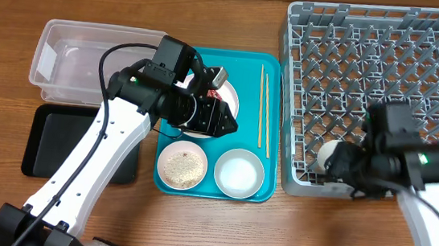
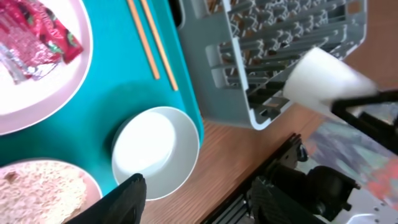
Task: Sort waste into correct bins and load items into the dishwasher
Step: 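Lower the cup into the grey dish rack with the right gripper and release, then grasp the small plate of rice with the left gripper, then tip the plate over the black tray to dump the rice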
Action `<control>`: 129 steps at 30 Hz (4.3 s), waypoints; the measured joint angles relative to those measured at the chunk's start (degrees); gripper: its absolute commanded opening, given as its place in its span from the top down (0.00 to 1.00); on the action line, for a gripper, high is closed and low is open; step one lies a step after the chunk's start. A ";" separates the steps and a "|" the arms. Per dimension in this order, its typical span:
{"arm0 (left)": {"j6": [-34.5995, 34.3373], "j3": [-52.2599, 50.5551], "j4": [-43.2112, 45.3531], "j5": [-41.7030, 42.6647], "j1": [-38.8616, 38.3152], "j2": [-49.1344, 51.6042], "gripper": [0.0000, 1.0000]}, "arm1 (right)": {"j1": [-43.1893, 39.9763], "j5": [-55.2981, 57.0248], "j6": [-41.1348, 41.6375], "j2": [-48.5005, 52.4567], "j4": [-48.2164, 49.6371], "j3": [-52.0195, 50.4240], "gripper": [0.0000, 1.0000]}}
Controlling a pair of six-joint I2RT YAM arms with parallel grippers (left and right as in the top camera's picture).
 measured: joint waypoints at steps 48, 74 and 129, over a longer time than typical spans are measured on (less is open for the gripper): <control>-24.79 -22.08 14.99 -43.45 -16.55 1.38 0.57 | 4.70 -0.74 1.05 -13.22 5.77 11.15 0.00; -24.46 -20.28 11.04 -40.94 -16.15 5.66 0.96 | 4.72 -0.74 1.05 -13.22 4.83 11.15 0.00; 71.34 -16.81 -37.97 43.87 57.40 17.75 0.96 | 4.72 -0.72 1.07 -13.22 4.63 11.15 0.00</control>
